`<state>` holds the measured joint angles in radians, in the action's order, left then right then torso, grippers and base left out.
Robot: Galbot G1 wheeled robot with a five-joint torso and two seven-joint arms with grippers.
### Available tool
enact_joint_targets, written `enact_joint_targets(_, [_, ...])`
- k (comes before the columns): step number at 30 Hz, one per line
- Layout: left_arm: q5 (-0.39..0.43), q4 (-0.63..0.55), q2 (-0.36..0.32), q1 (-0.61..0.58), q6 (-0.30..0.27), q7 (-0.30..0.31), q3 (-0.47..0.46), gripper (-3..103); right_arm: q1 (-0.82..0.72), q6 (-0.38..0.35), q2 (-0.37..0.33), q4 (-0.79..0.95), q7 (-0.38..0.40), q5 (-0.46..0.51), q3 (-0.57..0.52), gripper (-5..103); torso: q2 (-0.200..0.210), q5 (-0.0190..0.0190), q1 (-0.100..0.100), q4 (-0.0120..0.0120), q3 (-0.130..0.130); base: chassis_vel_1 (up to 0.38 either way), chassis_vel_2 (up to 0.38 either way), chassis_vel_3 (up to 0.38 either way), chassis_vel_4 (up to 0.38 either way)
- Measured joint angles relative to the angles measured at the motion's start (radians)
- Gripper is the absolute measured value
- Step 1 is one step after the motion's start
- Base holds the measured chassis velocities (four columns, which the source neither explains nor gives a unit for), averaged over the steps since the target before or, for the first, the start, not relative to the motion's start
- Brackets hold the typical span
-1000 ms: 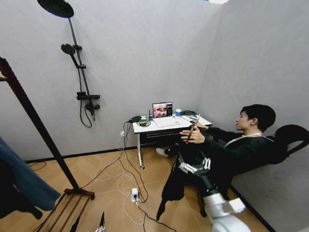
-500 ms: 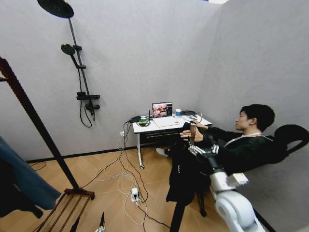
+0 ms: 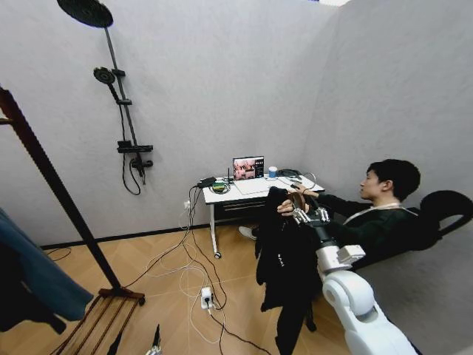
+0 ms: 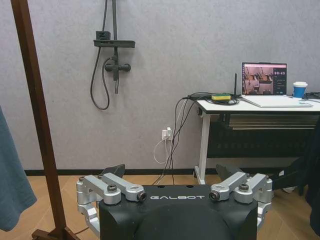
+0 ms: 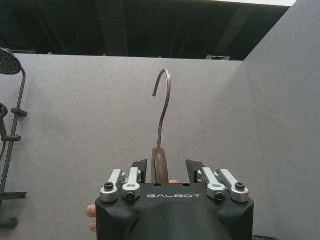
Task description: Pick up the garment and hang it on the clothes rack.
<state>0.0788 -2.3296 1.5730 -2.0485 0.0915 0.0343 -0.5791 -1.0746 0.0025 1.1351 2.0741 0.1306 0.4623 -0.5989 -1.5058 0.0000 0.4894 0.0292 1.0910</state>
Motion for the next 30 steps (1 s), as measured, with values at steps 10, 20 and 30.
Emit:
enact_joint_targets(10, [0.0, 0.0, 0.0, 0.0, 0.0, 0.0, 0.0, 100, -0.004, 0.06, 0.024, -0.016, -0.019, -0.022, -0.003, 11, 0.0, -0.0001, 0.0, -0.0004, 0.0, 0.0, 0.0, 0.0, 0.0])
enact_joint_targets(20, [0.0, 0.0, 0.0, 0.0, 0.0, 0.0, 0.0, 100, -0.005, 0.107, 0.022, -0.031, -0.014, -0.059, -0.014, 9, 0.0, 0.0002, 0.0, 0.0002, 0.0, 0.0, 0.0, 0.0, 0.0])
enact_joint_targets(30, [0.0, 0.0, 0.0, 0.0, 0.0, 0.0, 0.0, 100, -0.046, 0.131, -0.047, -0.004, -0.041, -0.052, -0.002, 9, 0.0, 0.0, 0.0, 0.0001, 0.0, 0.0, 0.0, 0.0, 0.0])
